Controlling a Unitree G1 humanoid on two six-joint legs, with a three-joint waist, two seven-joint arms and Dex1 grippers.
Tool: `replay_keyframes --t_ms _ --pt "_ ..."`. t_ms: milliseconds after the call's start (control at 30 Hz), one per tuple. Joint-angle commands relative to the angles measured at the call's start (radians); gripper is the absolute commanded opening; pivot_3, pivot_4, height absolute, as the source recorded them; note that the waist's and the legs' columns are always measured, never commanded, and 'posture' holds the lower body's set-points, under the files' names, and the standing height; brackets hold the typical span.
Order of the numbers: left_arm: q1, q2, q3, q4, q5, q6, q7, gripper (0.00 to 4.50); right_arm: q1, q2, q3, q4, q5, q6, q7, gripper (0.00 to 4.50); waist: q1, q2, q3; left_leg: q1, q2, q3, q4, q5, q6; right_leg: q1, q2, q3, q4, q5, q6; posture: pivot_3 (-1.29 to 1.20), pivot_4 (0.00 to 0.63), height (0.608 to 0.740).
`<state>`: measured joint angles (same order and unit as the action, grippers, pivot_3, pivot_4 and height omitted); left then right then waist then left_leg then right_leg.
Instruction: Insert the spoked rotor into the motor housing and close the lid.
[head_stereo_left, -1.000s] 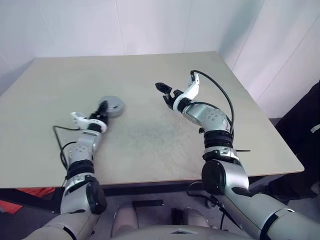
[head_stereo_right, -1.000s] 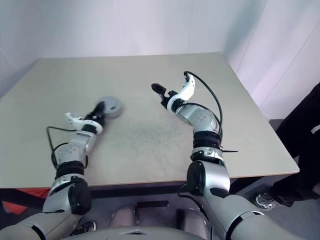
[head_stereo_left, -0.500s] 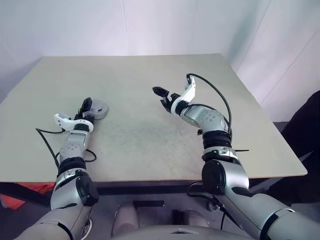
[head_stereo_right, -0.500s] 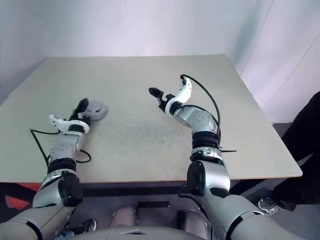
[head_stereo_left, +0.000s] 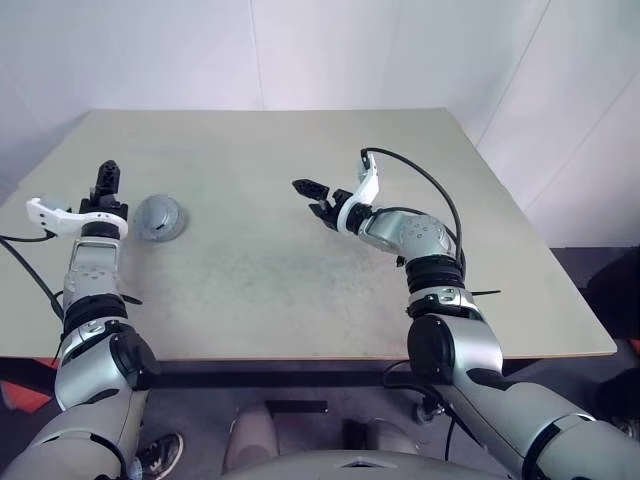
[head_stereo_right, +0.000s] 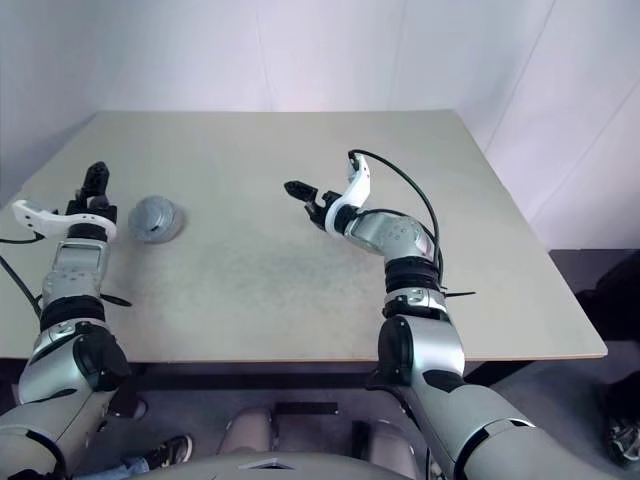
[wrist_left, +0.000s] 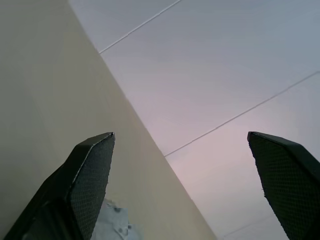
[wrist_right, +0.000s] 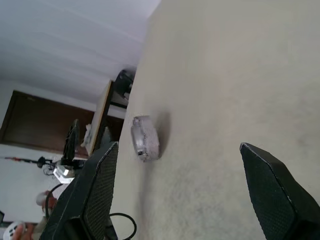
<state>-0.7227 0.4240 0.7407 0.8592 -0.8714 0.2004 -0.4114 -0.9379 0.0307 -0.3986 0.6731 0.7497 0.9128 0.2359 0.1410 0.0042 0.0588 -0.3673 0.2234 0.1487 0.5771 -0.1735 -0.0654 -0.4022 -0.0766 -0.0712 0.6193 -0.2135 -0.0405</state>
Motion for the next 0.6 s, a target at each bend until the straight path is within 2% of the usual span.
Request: replay_keyframes --t_ms 33,333,400,500,600 --pt "-0.021 -0.008 -0.028 -0.073 0.019 -0.003 -0.022 4.48 -0.036 -0.012 -0.001 -0.028 0.005 -0.024 0.028 4.36 0.001 0.0 0.0 0.0 0.0 0.0 0.0 0.0 0.0 0.0 0.0 0.0 0.001 0.0 0.0 0.0 0.0 0.74" --pt "-0.035 -0.06 -0.154 -0.143 0.103 0.014 -0.081 4.48 -0.02 -0.063 0.024 -0.083 -0.057 -0.197 0.103 4.36 0.004 0.0 0.0 0.0 0.0 0.0 0.0 0.002 -0.002 0.0 0.0 0.0 0.002 0.0 0.0 0.0 0.0 0.74" --pt "-0.028 -0.076 -0.2 -0.176 0.131 0.007 -0.113 4.48 0.001 -0.091 0.072 -0.119 -0.117 -0.273 0.14 4.36 0.006 -0.001 0.0 0.0 0.0 0.0 0.0 0.001 -0.002 0.0 0.0 0.0 0.002 0.0 0.0 0.0 0.0 0.74" --pt "-0.005 -0.101 -0.285 -0.244 0.179 0.003 -0.18 4.48 0.033 -0.14 0.13 -0.168 -0.206 -0.409 0.195 4.36 0.008 -0.001 0.001 -0.001 0.0 0.0 0.0 0.002 -0.002 -0.001 0.0 0.0 0.002 0.0 0.0 0.0 0.0 0.74" --pt "0.056 -0.116 -0.454 -0.357 0.263 0.073 -0.257 4.48 0.081 -0.244 0.181 -0.192 -0.312 -0.561 0.268 4.36 0.01 -0.002 0.001 -0.001 0.0 0.0 0.0 0.001 -0.002 0.0 0.0 0.0 0.002 0.0 0.0 0.0 0.0 0.74"
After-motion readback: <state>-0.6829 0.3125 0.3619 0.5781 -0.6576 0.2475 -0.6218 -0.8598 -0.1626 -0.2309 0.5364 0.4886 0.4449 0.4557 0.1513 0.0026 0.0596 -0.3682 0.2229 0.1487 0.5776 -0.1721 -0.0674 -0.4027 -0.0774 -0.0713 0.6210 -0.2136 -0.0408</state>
